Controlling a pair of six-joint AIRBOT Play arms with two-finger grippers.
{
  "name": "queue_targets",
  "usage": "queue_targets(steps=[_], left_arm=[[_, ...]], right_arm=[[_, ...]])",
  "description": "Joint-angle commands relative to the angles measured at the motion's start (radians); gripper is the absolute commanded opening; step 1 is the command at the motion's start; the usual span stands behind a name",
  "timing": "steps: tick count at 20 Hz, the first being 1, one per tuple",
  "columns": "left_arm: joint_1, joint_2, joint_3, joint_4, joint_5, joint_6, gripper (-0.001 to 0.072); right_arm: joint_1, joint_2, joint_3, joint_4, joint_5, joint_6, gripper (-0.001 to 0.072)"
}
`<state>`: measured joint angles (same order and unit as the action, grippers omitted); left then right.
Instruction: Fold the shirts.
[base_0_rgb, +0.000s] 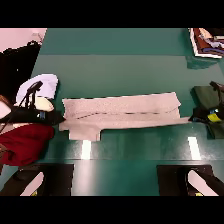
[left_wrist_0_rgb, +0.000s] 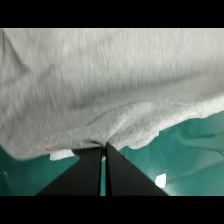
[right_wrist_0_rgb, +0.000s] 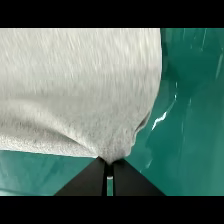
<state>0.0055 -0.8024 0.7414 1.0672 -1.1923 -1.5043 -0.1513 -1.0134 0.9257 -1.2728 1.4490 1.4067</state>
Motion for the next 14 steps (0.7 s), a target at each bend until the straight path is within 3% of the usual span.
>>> queue_targets(steps=[1,5,8,9,10,11,12,14], left_arm=[[0.0,-0.195,0.109,-0.002,0.159,0.048,0.0022],[0.0,-0.416,0.257,-0.002,0.228,0.073,0.0023],[0.0,-0.52,0.336,-0.005,0.27,0.072,0.0025],[0.0,-0.533,0.349,-0.005,0.28,0.072,0.0164],[0.0,-0.538,0.357,-0.005,0.291,0.068,0.0476],[0.0,-0.537,0.366,-0.005,0.288,0.063,0.0573],[0.0,-0.537,0.379,-0.004,0.26,0.064,0.0531],[0.0,-0.537,0.402,-0.006,0.166,0.064,0.053]], right_arm=[[0.061,-0.189,0.156,0.0,-0.071,0.032,0.001],[0.093,-0.394,0.341,0.016,-0.071,0.033,0.0011],[0.08,-0.519,0.459,0.122,-0.073,0.033,0.0035],[0.069,-0.557,0.492,0.169,-0.074,0.033,0.0211],[0.055,-0.589,0.519,0.213,-0.073,0.031,0.0372],[0.04,-0.615,0.539,0.24,-0.066,0.019,0.0389],[0.017,-0.632,0.547,0.245,-0.056,0.012,0.0389],[-0.029,-0.648,0.547,0.253,-0.009,-0.026,0.0389]])
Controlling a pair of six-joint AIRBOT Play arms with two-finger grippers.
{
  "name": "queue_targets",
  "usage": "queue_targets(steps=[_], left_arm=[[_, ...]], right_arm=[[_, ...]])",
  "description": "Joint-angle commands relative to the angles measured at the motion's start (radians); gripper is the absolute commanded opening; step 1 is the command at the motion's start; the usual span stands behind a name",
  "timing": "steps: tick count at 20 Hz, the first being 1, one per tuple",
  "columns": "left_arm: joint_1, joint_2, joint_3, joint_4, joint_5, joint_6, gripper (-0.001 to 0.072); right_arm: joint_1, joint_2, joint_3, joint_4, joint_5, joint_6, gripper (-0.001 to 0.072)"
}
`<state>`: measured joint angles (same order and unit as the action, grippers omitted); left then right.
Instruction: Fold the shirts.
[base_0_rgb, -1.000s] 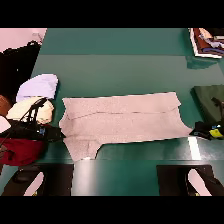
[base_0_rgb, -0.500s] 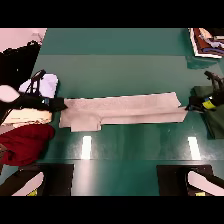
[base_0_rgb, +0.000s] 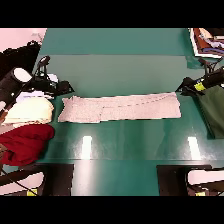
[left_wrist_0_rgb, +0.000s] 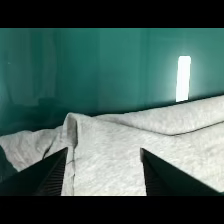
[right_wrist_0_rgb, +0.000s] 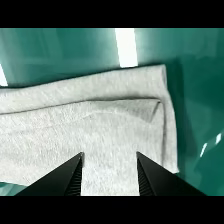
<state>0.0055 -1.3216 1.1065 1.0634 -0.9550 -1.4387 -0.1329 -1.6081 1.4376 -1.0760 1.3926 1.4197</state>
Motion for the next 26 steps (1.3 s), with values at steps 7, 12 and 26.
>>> queue_targets(steps=[7,12,26], left_arm=[[-0.051,-0.018,0.038,-0.059,-0.1,0.003,0.0023],[-0.199,-0.019,0.037,-0.061,0.02,-0.002,0.0023],[-0.526,-0.383,0.283,-0.167,0.143,-0.058,0.0022]], right_arm=[[-0.184,-0.063,-0.019,0.059,0.129,-0.116,0.0583],[-0.183,-0.127,-0.164,0.17,0.1,-0.188,0.0572],[0.058,0.003,0.067,0.222,0.134,-0.227,0.0009]])
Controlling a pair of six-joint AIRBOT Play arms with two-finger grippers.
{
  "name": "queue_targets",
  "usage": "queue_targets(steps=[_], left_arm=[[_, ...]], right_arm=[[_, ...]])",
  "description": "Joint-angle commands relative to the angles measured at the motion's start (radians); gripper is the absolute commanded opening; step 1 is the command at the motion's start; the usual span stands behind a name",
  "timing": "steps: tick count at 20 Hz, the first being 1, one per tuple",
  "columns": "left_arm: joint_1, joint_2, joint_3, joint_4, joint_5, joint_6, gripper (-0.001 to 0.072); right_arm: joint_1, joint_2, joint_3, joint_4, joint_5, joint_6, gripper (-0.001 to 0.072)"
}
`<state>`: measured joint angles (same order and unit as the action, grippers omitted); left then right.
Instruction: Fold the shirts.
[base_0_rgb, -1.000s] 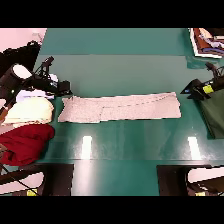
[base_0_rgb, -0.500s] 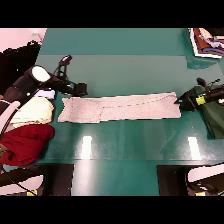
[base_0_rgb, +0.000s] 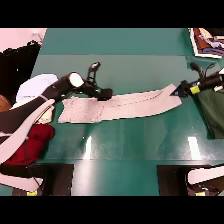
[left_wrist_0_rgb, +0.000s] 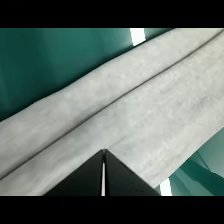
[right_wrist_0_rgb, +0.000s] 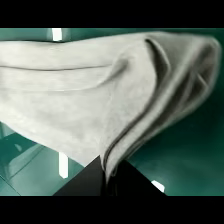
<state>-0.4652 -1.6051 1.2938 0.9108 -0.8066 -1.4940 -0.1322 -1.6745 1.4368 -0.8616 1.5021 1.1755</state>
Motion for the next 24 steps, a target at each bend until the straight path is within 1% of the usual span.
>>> queue_targets(steps=[1,5,6,9,16,18,20,22,24], left_arm=[[-0.071,-0.132,0.13,-0.015,-0.009,-0.003,0.0022],[-0.103,-0.218,0.215,-0.025,-0.042,-0.011,0.0022],[-0.102,-0.223,0.214,-0.029,-0.043,-0.025,0.0022],[-0.102,-0.224,0.212,-0.016,-0.051,-0.025,0.0022],[-0.101,-0.22,0.212,0.077,-0.122,-0.025,0.0022],[-0.101,-0.192,0.212,0.145,-0.137,-0.036,0.0021],[-0.09,-0.127,0.212,0.289,-0.149,-0.102,0.0021],[-0.034,-0.039,0.212,0.388,-0.191,-0.114,0.0022],[0.066,0.065,0.212,0.454,-0.259,-0.112,0.0022]], right_arm=[[0.088,0.104,0.093,0.008,0.024,0.033,0.001],[0.205,0.192,0.194,0.025,0.015,0.084,0.001],[0.228,0.2,0.219,0.064,0.016,0.084,0.001],[0.284,0.201,0.277,0.155,0.006,0.089,0.001],[0.407,0.201,0.328,0.164,-0.045,0.092,0.001],[0.454,0.198,0.327,0.164,-0.073,0.092,0.001],[0.51,0.198,0.327,0.164,-0.105,0.092,0.001],[0.582,0.198,0.327,0.163,-0.158,0.092,0.0011],[0.664,0.19,0.327,0.163,-0.226,0.092,0.0011]])
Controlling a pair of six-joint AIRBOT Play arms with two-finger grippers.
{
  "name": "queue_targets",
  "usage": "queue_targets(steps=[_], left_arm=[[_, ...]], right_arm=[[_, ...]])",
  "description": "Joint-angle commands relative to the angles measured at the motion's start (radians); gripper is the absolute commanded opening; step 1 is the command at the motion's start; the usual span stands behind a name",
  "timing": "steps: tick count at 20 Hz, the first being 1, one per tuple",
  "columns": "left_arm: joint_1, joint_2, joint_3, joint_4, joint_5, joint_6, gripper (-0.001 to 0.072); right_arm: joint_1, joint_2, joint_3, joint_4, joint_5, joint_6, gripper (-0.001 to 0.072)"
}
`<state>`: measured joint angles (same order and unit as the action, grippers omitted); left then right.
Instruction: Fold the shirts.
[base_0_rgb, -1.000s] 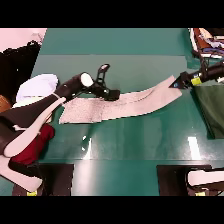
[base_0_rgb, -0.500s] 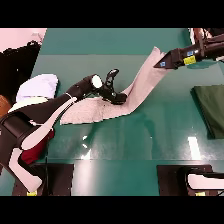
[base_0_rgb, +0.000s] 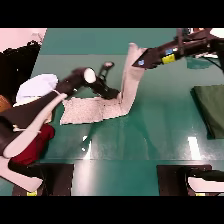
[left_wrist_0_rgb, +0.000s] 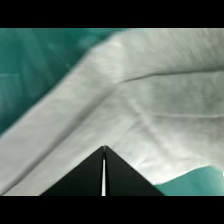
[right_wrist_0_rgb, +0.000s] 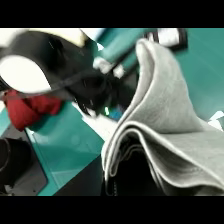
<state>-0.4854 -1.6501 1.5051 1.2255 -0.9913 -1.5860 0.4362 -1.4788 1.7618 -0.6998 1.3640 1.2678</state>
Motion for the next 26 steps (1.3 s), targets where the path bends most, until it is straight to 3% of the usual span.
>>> queue_targets(steps=[1,7,9,10,17,22,24,26], left_arm=[[0.143,0.164,0.001,0.16,-0.101,-0.011,0.0022],[0.504,0.481,0.001,0.211,-0.145,0.023,0.0023],[0.584,0.536,0.001,0.211,-0.147,0.023,0.0023],[0.61,0.551,0.001,0.211,-0.151,0.023,0.0023],[0.638,0.557,0.0,0.173,-0.202,0.023,0.0023],[0.638,0.557,0.0,0.138,-0.222,0.023,0.0023],[0.638,0.557,0.0,0.115,-0.221,0.023,0.0023],[0.638,0.555,0.0,0.089,-0.214,0.023,0.0023]], right_arm=[[0.138,-0.016,0.002,0.002,-0.124,-0.001,0.0011],[0.442,-0.183,0.002,0.002,-0.457,-0.001,0.0023],[0.527,-0.257,0.002,0.0,-0.557,-0.014,0.0311],[0.558,-0.289,0.002,0.0,-0.577,-0.024,0.041],[0.446,-0.277,-0.027,-0.063,-0.276,-0.026,0.0406],[0.176,-0.119,-0.335,-0.06,-0.262,0.009,0.0415],[0.069,-0.09,-0.446,-0.059,-0.261,0.009,0.0674],[-0.014,-0.102,-0.52,-0.022,-0.264,0.008,0.0678]])
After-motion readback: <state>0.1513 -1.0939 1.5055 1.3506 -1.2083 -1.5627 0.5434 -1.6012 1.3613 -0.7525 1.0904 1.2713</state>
